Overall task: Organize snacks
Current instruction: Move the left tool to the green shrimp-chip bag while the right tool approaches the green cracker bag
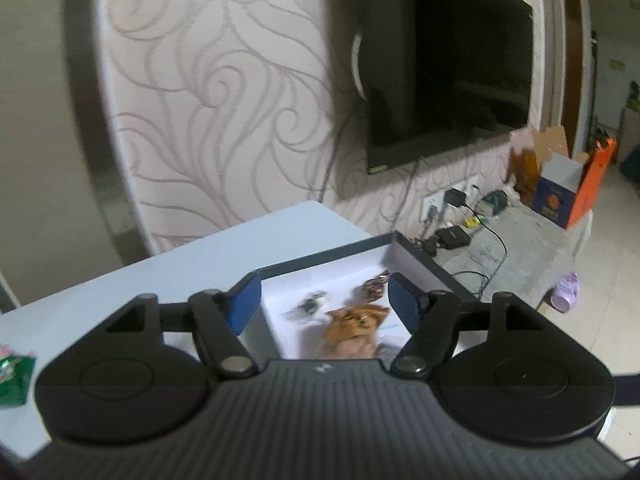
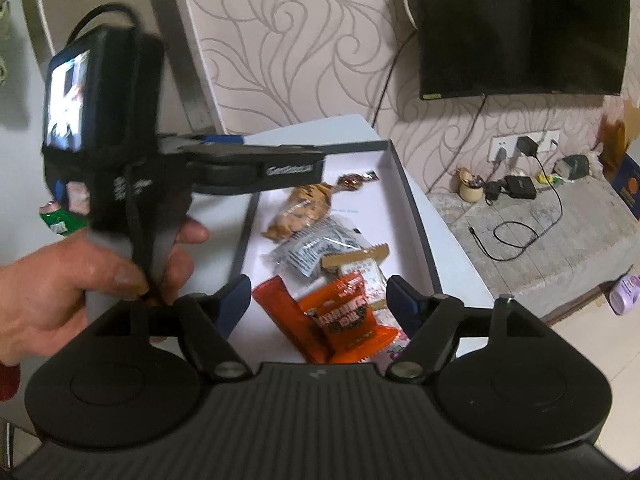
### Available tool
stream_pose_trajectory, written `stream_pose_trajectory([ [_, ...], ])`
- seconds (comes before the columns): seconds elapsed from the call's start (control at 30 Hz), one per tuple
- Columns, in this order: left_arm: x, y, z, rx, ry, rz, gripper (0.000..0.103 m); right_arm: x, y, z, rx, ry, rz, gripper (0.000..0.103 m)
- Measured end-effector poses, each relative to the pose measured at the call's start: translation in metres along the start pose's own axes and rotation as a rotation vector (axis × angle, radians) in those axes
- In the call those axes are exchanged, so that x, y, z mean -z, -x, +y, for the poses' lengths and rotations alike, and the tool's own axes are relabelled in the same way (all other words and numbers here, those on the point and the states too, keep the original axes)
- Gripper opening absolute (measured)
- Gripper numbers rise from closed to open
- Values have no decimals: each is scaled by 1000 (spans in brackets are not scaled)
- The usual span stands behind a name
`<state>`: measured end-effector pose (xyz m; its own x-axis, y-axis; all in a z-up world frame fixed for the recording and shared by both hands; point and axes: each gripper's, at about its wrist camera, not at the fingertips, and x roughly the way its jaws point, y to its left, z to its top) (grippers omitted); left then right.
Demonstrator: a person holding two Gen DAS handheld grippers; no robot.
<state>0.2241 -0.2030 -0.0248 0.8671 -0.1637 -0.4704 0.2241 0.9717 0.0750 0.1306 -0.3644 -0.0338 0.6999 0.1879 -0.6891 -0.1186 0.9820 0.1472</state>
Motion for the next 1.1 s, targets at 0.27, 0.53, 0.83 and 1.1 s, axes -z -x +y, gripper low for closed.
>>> stream_pose_trajectory([
  [0.27,32,67,66,-148,72,-24,72,-12,-4,34,-117,41,10,81],
  [0.53,76,127,152,-313,52,8,72,-11,-27,117,-271,127,79,81],
  [0.83,113,164,239,-339,80,63,72,-4,-38,198,-348,161,124,81],
  [1.1,123,162,305,-127,97,126,72,1,-46,230,-328,144,137,81],
])
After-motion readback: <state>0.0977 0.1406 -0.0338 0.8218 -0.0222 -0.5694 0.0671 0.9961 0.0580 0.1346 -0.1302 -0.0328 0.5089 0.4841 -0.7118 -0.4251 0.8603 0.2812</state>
